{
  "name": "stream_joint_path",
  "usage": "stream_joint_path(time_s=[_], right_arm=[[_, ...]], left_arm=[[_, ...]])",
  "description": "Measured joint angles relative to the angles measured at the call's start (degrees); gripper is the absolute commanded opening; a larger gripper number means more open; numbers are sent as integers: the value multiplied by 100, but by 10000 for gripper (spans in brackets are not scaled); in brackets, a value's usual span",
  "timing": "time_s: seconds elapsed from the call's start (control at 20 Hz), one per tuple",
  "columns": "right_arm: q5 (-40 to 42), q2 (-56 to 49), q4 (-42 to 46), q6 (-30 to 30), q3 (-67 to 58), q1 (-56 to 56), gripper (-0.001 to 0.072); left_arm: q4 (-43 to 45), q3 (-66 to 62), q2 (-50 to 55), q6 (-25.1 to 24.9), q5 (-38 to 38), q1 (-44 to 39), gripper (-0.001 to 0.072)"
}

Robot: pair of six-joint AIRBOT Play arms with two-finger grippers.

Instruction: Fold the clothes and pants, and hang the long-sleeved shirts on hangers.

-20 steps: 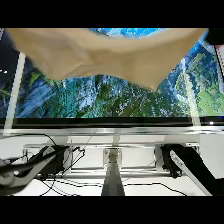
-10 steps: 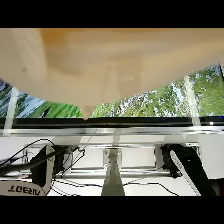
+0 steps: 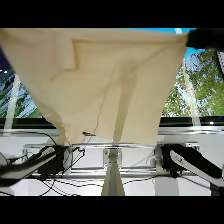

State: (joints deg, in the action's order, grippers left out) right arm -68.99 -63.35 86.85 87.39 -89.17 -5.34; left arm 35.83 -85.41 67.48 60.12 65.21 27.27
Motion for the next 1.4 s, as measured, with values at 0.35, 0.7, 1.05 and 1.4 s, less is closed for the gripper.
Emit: stream_joint_path(time_s=[0.35, 0.7, 1.05, 1.4], right_arm=[[798, -2393, 7, 0, -4, 0, 9], [551, -2920, 85, -315, -7, 293, 7], [-1051, -2975, -1357, -1552, 310, 726, 9], [-1266, -2955, -1622, -1685, 1058, 798, 703]], left_arm=[[1078, 4, 2369, 57, -1095, -1414, 16], [1187, 4, 2852, 57, -719, -1300, 15], [2210, 20, 2944, 57, 1451, -765, 16], [2719, 94, 3257, 59, 2393, -710, 489]])
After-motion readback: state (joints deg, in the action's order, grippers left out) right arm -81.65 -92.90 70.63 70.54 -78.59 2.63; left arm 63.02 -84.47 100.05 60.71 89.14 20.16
